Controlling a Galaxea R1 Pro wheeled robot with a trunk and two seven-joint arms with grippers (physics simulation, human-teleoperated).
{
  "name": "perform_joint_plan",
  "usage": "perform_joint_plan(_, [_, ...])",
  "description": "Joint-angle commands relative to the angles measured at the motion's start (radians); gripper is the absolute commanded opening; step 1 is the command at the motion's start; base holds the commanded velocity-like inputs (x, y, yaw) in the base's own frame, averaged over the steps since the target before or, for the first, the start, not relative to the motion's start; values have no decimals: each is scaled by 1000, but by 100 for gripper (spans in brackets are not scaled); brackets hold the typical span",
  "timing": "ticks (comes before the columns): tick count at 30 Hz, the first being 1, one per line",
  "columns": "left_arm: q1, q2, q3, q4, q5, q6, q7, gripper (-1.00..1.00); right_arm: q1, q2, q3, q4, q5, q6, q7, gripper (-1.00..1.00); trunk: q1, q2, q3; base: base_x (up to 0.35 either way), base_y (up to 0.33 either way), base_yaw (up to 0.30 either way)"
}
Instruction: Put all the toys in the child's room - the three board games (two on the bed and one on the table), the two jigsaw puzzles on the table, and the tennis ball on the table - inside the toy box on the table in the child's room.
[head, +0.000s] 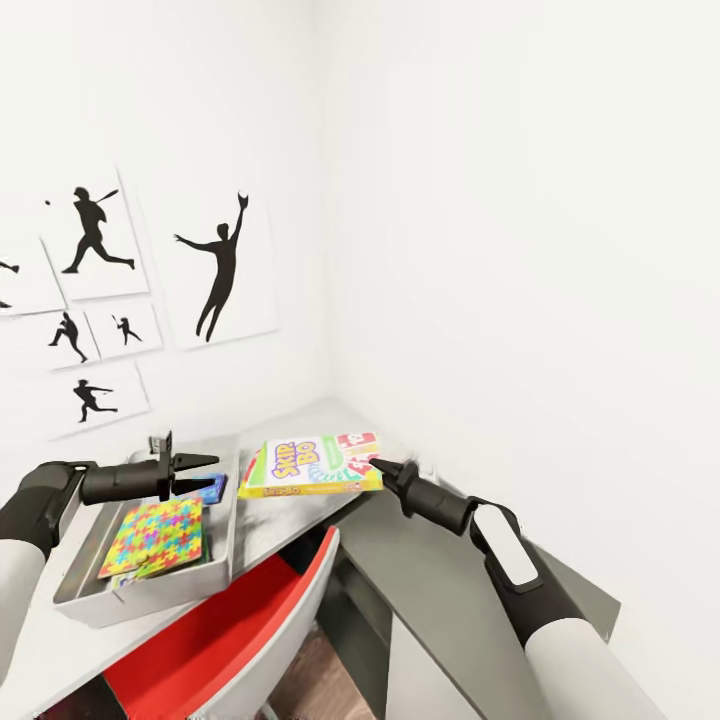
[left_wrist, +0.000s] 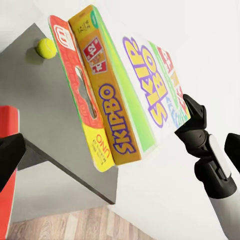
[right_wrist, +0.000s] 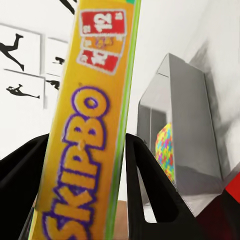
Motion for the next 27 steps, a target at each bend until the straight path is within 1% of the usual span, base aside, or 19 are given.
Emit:
perform_joint_plan(1, [-1, -1, 4, -1, -10, 10, -8, 100, -1, 1, -1, 0, -5, 4, 4, -100, 0, -1, -1, 0, 0, 291])
perform_joint_plan(20, [-1, 1, 4, -1, -10, 10, -8, 100, -1, 0, -1, 0, -4, 4, 4, -100, 0, -1, -1, 0, 0, 291])
perform_joint_plan(27, [-1, 8, 4, -1, -10, 10, -8, 100, -1, 0, -1, 0, -4, 4, 6, -100, 0, -1, -1, 0, 0, 259])
